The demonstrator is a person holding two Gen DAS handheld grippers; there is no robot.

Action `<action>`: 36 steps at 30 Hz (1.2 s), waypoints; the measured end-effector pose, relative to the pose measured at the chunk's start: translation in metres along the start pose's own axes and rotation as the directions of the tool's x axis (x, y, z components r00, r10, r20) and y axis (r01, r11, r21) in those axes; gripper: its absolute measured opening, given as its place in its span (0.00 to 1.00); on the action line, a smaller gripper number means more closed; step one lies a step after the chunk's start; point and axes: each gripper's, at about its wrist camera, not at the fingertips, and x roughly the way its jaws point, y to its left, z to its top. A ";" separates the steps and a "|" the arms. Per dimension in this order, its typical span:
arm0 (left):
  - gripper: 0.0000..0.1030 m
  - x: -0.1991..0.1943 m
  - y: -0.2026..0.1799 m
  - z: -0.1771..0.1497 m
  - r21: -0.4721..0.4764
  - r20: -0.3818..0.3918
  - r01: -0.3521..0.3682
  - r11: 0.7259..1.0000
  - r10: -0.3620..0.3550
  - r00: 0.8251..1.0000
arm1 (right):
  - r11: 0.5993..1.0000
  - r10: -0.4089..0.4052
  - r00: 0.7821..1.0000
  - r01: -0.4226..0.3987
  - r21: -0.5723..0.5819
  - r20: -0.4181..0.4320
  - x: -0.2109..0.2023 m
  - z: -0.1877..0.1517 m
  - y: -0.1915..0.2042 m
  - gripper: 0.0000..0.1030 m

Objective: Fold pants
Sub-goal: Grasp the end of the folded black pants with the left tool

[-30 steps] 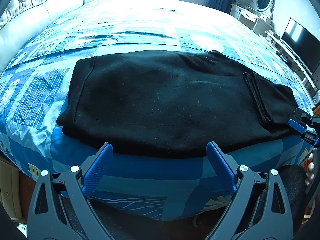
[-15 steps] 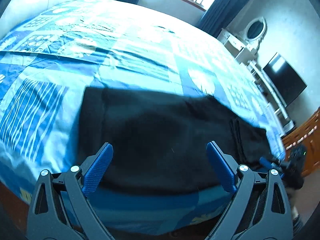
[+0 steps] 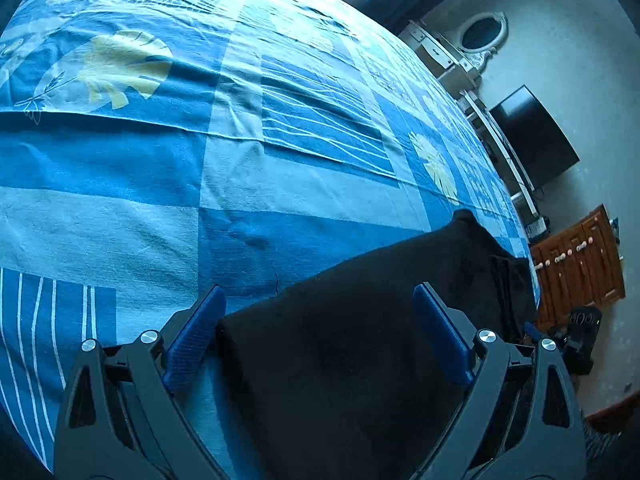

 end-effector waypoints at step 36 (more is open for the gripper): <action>0.19 -0.027 -0.033 -0.039 -0.141 -0.033 0.043 0.989 -0.048 0.998 | 0.998 0.056 0.998 -0.055 0.044 -0.023 0.004 -0.006 0.012 0.87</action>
